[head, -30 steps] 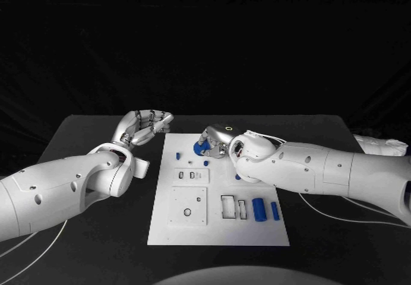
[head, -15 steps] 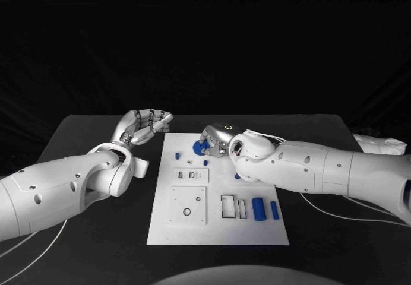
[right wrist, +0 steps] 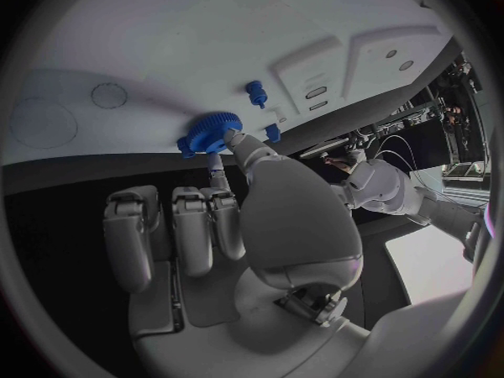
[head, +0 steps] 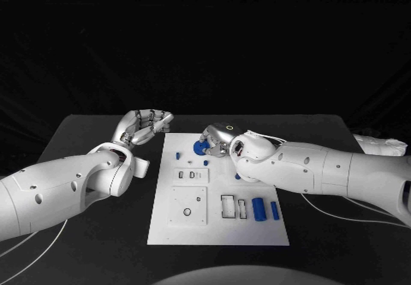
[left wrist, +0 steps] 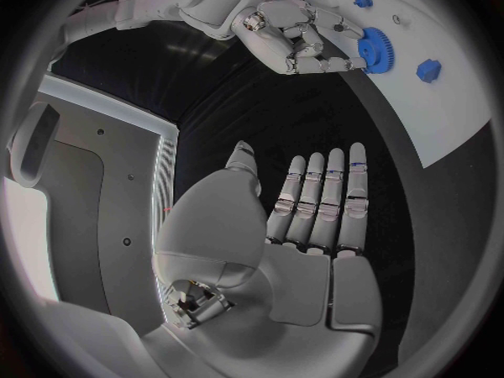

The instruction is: Assemble the parts on the task board

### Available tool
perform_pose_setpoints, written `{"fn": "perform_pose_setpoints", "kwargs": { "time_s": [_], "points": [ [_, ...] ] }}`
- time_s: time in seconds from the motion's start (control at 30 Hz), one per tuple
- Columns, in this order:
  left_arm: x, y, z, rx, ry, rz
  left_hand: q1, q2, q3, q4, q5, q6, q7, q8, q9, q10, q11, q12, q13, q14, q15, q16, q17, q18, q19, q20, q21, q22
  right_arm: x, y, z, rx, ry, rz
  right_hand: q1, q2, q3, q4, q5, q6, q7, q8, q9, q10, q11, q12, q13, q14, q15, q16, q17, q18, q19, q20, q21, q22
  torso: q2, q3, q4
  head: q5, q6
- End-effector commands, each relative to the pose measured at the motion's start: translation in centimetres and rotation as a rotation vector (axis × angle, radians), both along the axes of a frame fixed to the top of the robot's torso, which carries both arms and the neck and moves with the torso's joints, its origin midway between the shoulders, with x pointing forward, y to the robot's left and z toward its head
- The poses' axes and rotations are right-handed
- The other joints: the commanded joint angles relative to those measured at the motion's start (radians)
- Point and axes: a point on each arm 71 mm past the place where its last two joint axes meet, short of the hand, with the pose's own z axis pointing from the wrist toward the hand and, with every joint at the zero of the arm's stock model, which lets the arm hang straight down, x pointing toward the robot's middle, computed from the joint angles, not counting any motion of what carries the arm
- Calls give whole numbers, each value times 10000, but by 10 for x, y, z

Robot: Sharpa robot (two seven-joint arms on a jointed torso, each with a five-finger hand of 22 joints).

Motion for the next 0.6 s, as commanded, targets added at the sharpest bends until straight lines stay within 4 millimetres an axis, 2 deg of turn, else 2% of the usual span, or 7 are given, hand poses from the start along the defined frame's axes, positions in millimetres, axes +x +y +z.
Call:
{"fn": "perform_pose_setpoints", "kwargs": {
  "time_s": [0.03, 0.13, 0.6],
  "points": [
    [0, -2, 2, -18, -101, -103, 55, 49, -73, -12, 24, -13, 127, 57, 11, 77, 1, -29, -2, -66, 12, -46, 11, 112, 4, 25, -40, -10, 1, 0, -1, -24, -142, 95, 101, 26, -4, -69, -61, -69, -1, -65, -46, 1046, -108, 28, 2635, 1043, -86, 41, 2630, -143, 1046, -72, 45, 2633, 5, -4, 11, -5, 5],
    [-1, -1, 2, -15, -101, -95, 73, 66, -85, -12, 31, -16, 127, 61, 14, 80, 0, -32, -2, -67, 12, -47, 19, 113, 0, 27, -49, -18, 1, 0, -1, 2, -202, 111, 137, 36, 13, -94, -80, -58, -16, -67, -44, 1046, -121, 28, 2635, 1043, -101, 41, 2630, -143, 1046, -88, 45, 2633, 3, 1, -7, 9, 5],
    [0, -2, 1, -19, -103, -113, 73, 66, -85, -12, 31, -16, 127, 61, 14, 80, 0, -32, -2, -67, 12, -47, 19, 113, 0, 27, -49, -18, -1, 1, 4, 443, -617, 304, 141, 5, -2, -121, -110, -92, -13, -103, -46, 1046, -134, 28, 2635, 1043, -130, 41, 2630, -143, 1046, -124, 45, 2633, -3, -4, -2, -35, 51]
  ]
}}
